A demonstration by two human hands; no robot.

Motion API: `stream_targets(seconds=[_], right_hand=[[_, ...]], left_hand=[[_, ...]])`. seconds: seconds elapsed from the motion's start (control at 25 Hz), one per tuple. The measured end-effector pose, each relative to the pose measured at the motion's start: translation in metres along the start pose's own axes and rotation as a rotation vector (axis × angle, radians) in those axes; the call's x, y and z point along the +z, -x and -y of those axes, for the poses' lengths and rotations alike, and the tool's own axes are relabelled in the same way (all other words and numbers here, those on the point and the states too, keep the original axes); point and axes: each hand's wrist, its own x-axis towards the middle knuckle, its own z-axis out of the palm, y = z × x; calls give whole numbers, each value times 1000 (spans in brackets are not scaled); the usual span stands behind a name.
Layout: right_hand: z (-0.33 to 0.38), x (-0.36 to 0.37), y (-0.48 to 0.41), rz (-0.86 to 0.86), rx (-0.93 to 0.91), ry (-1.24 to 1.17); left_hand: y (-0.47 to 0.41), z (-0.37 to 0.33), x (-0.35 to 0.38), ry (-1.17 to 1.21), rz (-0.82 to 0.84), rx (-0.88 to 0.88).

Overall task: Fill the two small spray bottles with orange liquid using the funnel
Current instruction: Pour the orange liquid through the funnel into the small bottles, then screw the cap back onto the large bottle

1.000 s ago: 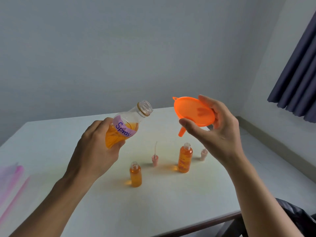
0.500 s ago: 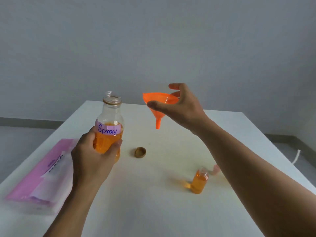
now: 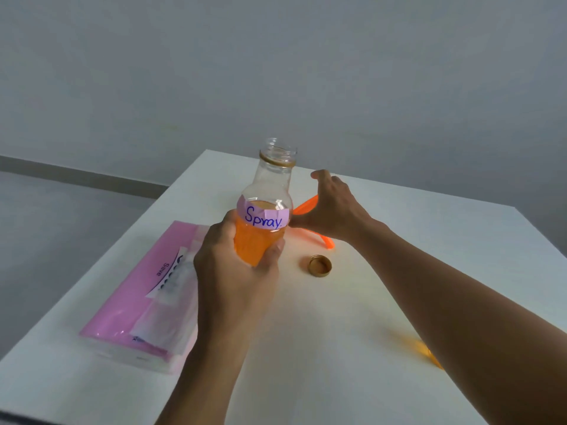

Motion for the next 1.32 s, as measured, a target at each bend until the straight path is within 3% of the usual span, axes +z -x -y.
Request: stream_targets(seconds=[0.4,0.56,0.8,1.2,1.32], right_hand=[[0,-19,20,-14,37,66],[-11,-26,76,-367,17,-100],[-20,17,111,-61,130,-53],[-30,12,117,-70,119,-144],[-31,-5,125,-181,80,-157]], left_hand=[[-3,-2,3,6,21,-23],[-2,-3,4,10,18,-29],[2,-7,7,29,40,-24],[1,-4,9,13,56,-15],[0,-3,10,21,61,-17]])
